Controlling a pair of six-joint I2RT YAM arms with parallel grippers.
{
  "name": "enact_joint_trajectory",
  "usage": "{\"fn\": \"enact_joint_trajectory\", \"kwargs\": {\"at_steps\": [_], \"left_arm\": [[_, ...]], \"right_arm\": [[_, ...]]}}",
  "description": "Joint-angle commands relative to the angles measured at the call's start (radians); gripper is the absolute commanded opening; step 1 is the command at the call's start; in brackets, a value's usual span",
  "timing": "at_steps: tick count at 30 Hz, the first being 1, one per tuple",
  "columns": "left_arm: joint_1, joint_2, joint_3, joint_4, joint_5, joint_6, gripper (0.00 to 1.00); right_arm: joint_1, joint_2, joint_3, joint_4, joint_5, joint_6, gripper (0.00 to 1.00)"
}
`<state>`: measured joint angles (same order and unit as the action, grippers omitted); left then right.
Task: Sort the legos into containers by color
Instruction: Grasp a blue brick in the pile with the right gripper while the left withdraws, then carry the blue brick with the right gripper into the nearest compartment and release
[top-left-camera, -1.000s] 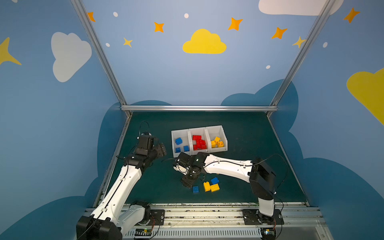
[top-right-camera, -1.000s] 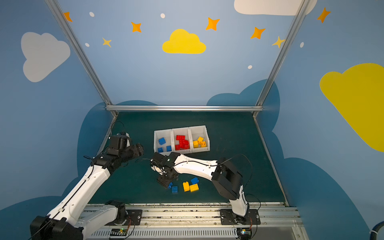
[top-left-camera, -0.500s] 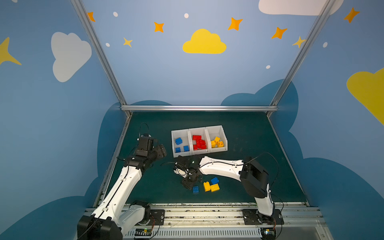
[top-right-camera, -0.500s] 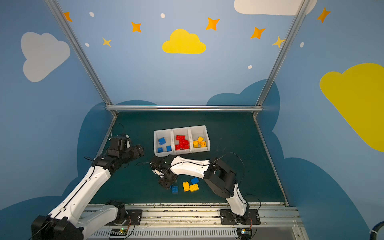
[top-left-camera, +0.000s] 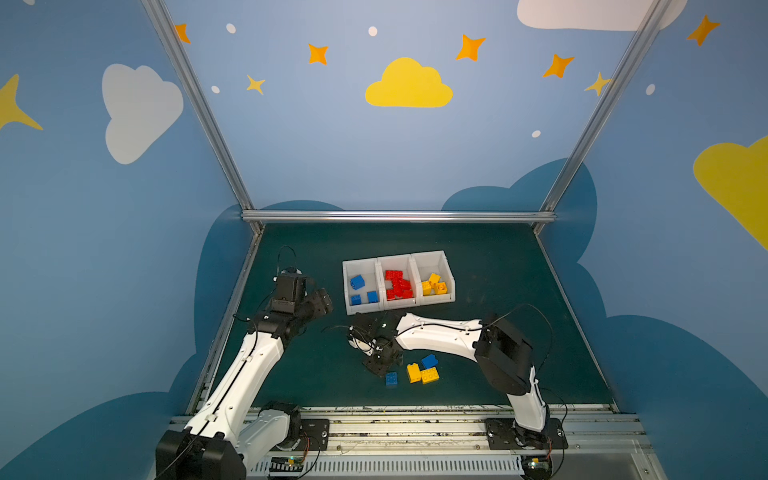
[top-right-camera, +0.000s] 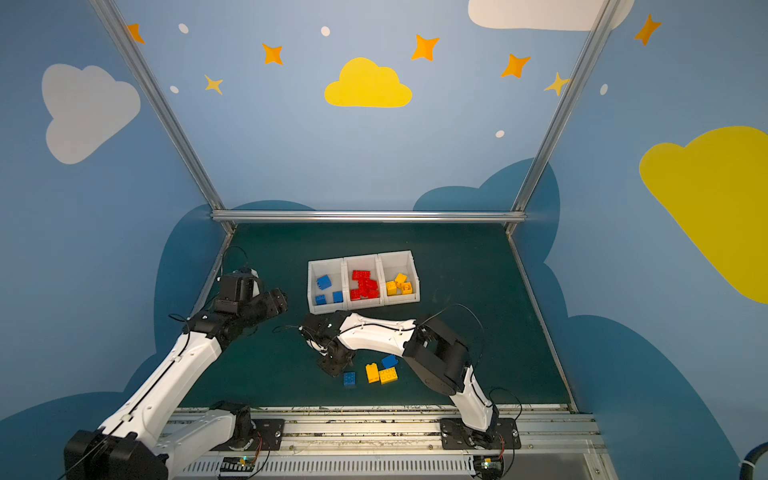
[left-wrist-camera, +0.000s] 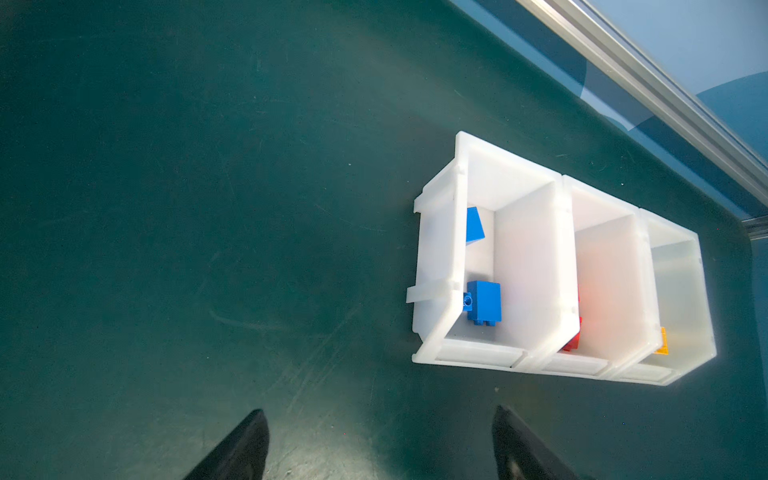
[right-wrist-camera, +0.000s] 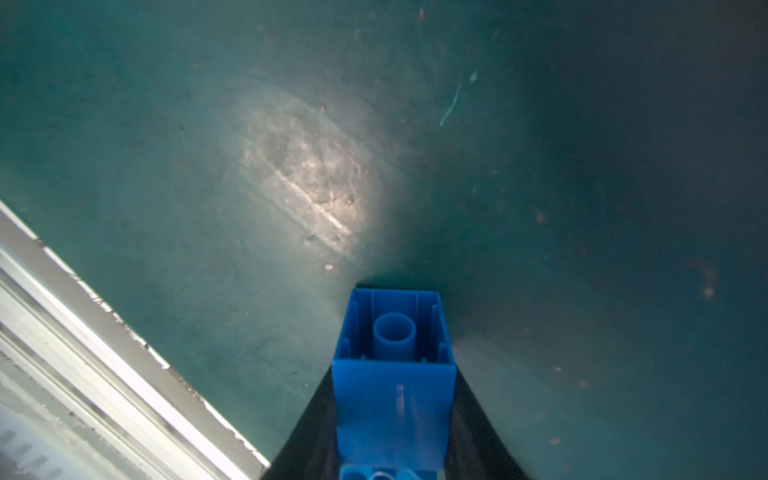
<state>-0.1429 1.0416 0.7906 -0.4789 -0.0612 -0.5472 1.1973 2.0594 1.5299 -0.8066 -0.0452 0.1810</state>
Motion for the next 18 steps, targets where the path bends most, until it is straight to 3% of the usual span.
{"fn": "enact_joint_trajectory", "kwargs": {"at_steps": [1, 8, 18], "left_arm": [[0.006, 0.002, -0.007, 0.008, 0.009, -0.003, 0.84], [0.008, -0.006, -0.012, 0.006, 0.018, -0.011, 0.84], [0.008, -0.041, -0.048, 0.006, 0.063, -0.054, 0.84]], "right_arm": [[-0.017, 0.008, 0.014, -0.017, 0.011, 0.017, 0.31], [-0.084, -0.070, 0.061, -0.042, 0.011, -0.038, 0.28], [-0.233, -0.038, 0.328, -0.099, 0.057, -0.186, 0.28]]}}
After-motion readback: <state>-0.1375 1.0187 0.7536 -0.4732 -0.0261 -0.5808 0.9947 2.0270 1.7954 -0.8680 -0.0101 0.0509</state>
